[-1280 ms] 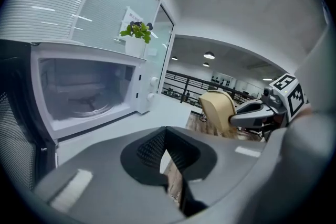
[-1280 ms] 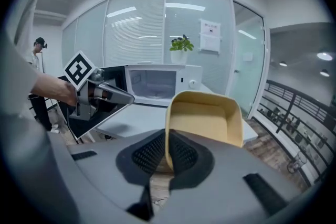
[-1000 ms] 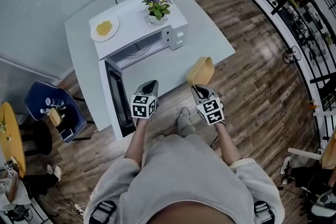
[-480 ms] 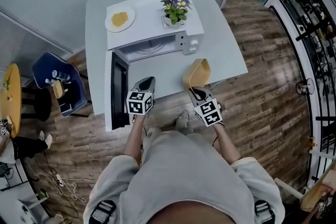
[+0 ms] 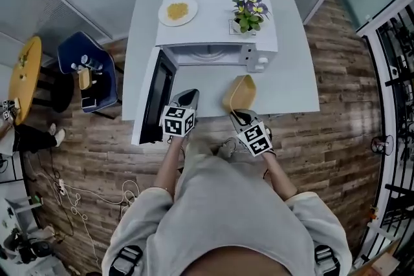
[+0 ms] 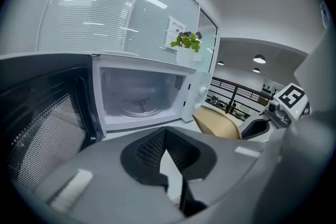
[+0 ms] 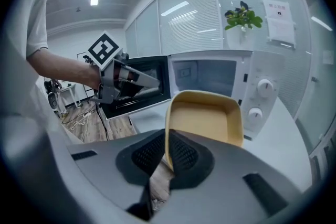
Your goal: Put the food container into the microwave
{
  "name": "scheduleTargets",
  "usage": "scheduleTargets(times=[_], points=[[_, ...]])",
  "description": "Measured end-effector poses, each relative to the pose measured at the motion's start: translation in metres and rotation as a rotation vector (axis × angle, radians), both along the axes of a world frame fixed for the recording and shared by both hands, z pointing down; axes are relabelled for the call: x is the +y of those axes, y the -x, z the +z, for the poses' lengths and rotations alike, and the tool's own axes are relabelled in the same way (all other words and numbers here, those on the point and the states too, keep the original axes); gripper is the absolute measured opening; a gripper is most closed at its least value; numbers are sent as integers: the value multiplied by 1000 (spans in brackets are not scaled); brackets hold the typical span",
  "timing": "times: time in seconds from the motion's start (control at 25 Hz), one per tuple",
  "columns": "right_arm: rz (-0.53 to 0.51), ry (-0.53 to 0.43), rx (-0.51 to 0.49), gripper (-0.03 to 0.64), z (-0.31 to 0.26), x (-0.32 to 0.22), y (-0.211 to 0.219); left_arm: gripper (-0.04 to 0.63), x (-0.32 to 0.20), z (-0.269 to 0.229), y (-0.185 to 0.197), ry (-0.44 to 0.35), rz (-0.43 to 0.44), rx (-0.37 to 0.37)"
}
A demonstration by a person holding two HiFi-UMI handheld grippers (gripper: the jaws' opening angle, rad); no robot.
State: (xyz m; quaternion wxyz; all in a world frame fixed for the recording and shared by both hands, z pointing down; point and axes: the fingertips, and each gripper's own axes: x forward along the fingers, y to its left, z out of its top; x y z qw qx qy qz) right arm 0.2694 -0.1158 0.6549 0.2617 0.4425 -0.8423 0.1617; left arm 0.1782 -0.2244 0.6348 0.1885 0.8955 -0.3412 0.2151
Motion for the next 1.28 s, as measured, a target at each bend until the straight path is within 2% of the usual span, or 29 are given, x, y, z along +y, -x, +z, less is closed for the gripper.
scheduleTargets(times=[0.2, 0.44, 1.28], points=[[-94, -2, 20, 28, -2, -17, 16, 11, -6, -3, 11, -14, -32, -8], [-161, -3, 57, 28, -2, -38, 26, 11, -14, 0, 20, -9, -61, 7], [-265, -62, 225, 28, -13, -129, 36, 11, -54, 7, 10, 17, -53, 83]])
